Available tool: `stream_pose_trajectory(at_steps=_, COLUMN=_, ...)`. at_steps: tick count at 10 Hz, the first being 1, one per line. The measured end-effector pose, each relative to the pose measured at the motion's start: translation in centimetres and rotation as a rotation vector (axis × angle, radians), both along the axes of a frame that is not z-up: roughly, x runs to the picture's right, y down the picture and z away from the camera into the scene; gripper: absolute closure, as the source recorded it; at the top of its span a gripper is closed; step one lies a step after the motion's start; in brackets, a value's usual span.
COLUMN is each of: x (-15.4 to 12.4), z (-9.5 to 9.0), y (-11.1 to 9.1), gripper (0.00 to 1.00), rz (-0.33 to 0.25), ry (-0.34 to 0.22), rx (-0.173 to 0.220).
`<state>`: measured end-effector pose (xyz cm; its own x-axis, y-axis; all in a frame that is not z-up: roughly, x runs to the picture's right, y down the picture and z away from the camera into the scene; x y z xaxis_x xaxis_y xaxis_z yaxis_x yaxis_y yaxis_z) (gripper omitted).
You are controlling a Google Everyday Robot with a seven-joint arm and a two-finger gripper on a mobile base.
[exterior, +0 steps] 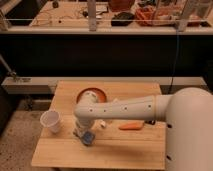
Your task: Wipe the white sponge on the table
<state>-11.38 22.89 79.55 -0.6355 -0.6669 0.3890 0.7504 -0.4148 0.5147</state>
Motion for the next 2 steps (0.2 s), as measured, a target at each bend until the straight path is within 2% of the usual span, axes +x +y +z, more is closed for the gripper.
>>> stream_pose_trajectory(at_steps=2, x=2.8, z=0.1, y=0.4, gripper=1.00, rz=0.026, ry=0.038, rx=0.000)
